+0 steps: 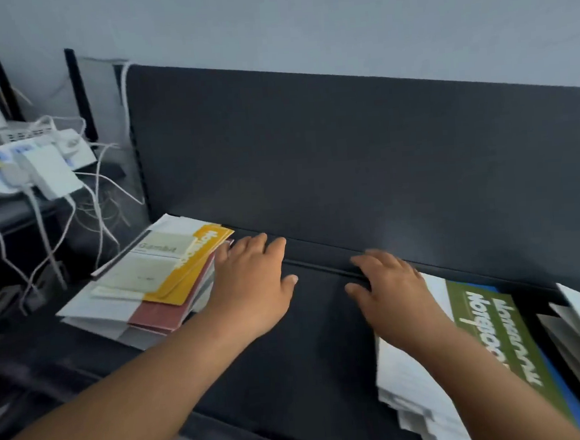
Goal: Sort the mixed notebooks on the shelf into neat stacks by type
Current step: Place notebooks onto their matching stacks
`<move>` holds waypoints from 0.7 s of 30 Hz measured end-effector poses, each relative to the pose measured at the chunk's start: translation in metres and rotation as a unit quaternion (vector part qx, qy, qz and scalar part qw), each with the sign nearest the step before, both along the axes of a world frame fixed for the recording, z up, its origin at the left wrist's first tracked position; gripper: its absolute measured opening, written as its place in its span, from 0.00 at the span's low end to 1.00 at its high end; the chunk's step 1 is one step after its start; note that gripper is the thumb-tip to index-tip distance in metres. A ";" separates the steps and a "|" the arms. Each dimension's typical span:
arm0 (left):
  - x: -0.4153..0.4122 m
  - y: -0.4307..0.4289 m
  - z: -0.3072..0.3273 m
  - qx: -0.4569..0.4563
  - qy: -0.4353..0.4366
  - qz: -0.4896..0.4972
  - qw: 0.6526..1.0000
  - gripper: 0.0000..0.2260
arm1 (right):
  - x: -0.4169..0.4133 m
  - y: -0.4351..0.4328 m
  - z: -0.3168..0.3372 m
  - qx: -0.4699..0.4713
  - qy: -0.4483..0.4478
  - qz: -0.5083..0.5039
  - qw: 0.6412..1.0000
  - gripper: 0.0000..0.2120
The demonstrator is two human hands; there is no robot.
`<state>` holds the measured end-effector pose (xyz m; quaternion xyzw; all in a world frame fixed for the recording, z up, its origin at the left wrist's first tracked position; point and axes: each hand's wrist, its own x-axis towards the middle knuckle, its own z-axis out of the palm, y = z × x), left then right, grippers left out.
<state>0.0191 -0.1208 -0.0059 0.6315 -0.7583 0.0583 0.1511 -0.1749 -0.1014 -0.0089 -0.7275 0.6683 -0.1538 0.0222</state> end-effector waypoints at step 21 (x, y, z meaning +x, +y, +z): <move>0.222 -0.091 -0.038 0.178 -0.005 0.008 0.984 0.31 | 0.235 -0.071 -0.027 0.147 -0.200 -0.093 0.964 0.21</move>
